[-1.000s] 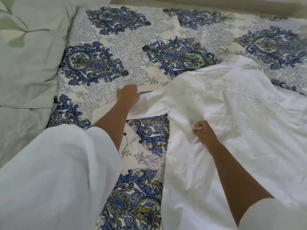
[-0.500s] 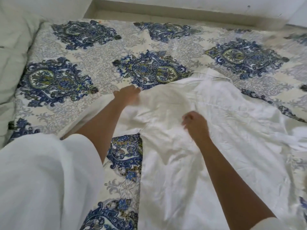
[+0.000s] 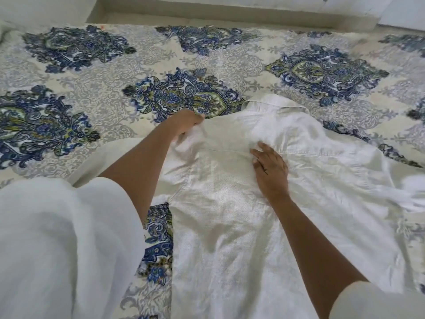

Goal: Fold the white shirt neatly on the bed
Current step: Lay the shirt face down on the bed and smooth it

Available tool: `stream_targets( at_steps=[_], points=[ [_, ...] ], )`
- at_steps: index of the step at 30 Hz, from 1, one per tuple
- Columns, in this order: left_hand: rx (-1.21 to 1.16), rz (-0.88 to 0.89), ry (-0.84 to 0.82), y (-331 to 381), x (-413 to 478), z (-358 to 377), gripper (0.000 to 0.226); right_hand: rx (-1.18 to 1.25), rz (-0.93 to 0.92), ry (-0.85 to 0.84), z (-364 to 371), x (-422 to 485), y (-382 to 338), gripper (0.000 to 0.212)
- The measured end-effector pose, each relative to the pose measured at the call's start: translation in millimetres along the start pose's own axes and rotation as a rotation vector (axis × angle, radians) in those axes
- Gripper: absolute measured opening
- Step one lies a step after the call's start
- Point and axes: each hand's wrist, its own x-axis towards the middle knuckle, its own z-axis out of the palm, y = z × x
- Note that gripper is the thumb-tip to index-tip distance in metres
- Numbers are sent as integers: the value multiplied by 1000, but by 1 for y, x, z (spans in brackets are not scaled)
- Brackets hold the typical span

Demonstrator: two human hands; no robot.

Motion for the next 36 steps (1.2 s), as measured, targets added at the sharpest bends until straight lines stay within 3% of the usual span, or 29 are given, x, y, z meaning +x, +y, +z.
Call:
stream_targets(
  at_steps=[2, 5, 9, 16, 19, 21, 24, 26, 28, 31, 32, 34, 36],
  points=[
    [-4, 26, -63, 1, -3, -6, 39, 36, 6, -15, -2, 1, -1, 38],
    [-87, 73, -64, -6, -1, -16, 8, 75, 13, -10, -3, 0, -1, 38],
    [-58, 101, -99, -12, -1, -18, 8, 100, 16, -11, -2, 1, 1, 32],
    [-86, 139, 171, -14, -3, 7, 8, 38, 98, -25, -14, 25, -15, 31],
    [-232, 164, 171, -23, -6, 6, 13, -284, -140, -16, -15, 47, -26, 38],
    [-307, 192, 78, -34, -10, -1, 18, -388, -283, -123, -11, 62, -25, 43],
    [-194, 260, 22, -52, -7, -8, 12, -526, -202, -159, -12, 79, 6, 48],
    [-155, 281, 94, -56, -2, -3, 8, -482, 31, -69, -21, 84, 23, 49],
    [-74, 285, 202, -50, 0, 11, 5, -374, 117, -12, -24, 77, 16, 50],
    [302, 258, 609, -38, -19, 46, 34, -316, -149, -25, -9, 45, -26, 51],
    [375, 304, 660, -34, -34, 60, 45, -317, -278, -98, -1, 32, -30, 53],
    [560, 463, 471, -37, -59, 93, 59, -435, -420, -199, 3, 6, -15, 55],
    [761, 509, 288, -63, -70, 106, 63, -480, -297, -67, -14, -1, 27, 50]
  ],
)
